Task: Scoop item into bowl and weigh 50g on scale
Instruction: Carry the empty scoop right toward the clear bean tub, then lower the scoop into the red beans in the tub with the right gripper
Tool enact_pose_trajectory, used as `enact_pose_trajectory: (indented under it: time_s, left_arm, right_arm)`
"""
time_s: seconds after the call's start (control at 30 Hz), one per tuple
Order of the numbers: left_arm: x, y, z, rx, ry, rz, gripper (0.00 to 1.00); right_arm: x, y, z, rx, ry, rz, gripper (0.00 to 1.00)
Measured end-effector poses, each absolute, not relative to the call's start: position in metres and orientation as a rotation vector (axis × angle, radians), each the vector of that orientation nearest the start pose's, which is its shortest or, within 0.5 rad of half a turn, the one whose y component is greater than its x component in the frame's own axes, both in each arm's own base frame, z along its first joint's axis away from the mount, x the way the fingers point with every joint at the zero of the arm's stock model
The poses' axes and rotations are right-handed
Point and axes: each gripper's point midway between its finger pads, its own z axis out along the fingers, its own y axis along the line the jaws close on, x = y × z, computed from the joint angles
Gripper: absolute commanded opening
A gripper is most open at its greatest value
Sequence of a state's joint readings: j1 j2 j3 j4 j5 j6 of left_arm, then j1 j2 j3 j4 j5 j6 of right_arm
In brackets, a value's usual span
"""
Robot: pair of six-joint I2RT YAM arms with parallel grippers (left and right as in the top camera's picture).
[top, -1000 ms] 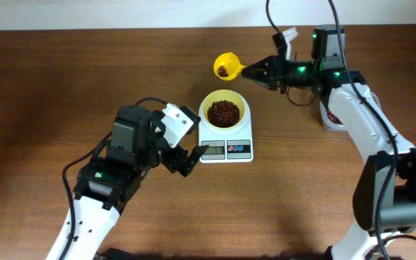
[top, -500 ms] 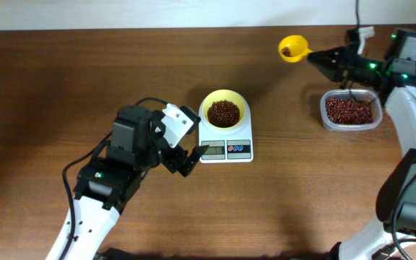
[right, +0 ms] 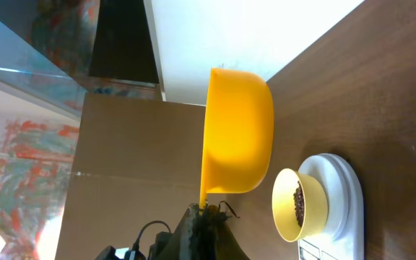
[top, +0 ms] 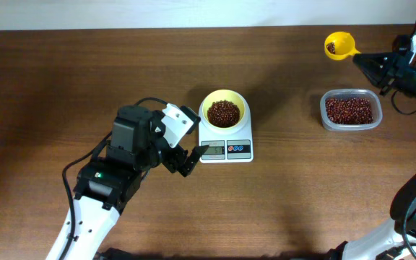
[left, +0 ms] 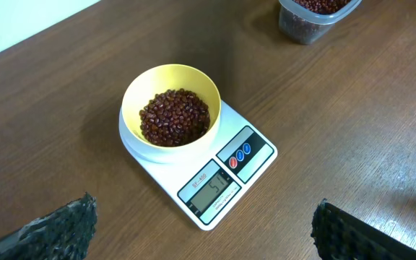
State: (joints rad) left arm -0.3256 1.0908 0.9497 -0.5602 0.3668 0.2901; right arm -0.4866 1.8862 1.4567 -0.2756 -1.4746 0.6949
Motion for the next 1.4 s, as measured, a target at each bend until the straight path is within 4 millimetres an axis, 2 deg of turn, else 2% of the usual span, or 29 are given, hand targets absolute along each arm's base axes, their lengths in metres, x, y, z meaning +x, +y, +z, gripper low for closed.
enact_pose_trajectory:
  time_s: [0.27,0.43,0.63,0.87,1.0,1.13,1.4]
  left_arm:
    - [0.291,-0.163,0.221,0.864,2.08,-0.435,0.99]
    - [0.291,-0.163,0.221,0.864,2.081,-0.435,0.99]
    - [0.291,-0.163,0.221,0.864,2.081,-0.435,0.99]
    - [0.291,-0.163,0.221,0.865,2.084,-0.435,0.99]
    - [0.291,-0.163,0.221,0.865,2.084,-0.435,0.99]
    - [0.291,-0.163,0.22,0.865,2.084,-0.435,0.99]
    - [0.291,-0.163,0.221,0.865,2.084,-0.435,0.99]
  right_arm:
    - [0.448,-0.044,0.256,0.322,1.946,1.706,0.04]
    - [0.454,-0.049,0.249,0.357,1.965,1.64,0.04]
    - [0.453,-0.048,0.247,0.387,1.974,1.653,0.04]
    - [0.427,-0.042,0.232,0.526,2.023,1.757,0.04]
    - [0.409,-0.059,0.226,0.58,2.008,1.736,0.04]
    - [0.394,-0.088,0.207,0.618,2.055,1.578,0.04]
    - [0.387,-0.115,0.157,0.482,2.314,1.131,0.04]
